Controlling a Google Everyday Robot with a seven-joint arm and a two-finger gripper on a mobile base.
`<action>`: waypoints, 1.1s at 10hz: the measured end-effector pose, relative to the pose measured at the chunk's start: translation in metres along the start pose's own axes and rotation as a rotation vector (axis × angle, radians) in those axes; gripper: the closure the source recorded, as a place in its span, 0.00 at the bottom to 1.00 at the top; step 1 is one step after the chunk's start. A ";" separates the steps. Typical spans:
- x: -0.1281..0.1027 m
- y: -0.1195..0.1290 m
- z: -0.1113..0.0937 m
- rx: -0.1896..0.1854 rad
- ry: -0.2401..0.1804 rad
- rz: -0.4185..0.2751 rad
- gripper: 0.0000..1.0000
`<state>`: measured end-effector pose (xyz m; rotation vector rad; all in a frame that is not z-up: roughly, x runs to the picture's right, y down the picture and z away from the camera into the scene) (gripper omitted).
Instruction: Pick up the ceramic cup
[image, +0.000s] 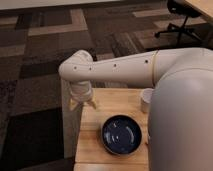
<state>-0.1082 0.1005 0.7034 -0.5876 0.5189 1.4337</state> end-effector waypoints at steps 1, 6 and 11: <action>0.000 0.000 0.000 0.000 0.000 0.000 0.35; 0.000 0.000 0.000 0.000 0.000 0.000 0.35; -0.014 -0.036 -0.013 0.031 -0.013 0.012 0.35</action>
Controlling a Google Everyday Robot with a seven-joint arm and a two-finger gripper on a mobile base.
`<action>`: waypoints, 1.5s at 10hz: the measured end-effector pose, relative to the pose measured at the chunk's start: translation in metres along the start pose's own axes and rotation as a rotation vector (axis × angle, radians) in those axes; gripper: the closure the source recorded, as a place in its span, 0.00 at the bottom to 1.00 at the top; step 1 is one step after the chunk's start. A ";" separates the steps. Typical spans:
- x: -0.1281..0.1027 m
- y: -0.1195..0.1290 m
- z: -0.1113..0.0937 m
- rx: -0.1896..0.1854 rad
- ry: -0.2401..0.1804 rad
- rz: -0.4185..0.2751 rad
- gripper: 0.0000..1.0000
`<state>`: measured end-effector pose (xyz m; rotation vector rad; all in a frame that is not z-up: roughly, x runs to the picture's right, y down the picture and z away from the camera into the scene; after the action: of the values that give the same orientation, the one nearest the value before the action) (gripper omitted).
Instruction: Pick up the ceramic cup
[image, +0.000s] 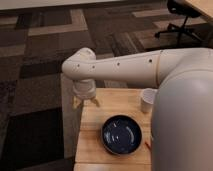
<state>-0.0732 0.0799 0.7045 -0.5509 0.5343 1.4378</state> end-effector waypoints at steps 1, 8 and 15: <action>-0.004 -0.012 -0.002 0.004 -0.003 0.006 0.35; -0.045 -0.191 -0.029 0.016 -0.022 -0.105 0.35; -0.057 -0.280 0.006 0.057 -0.063 -0.294 0.35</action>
<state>0.2024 0.0247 0.7547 -0.5138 0.4234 1.1530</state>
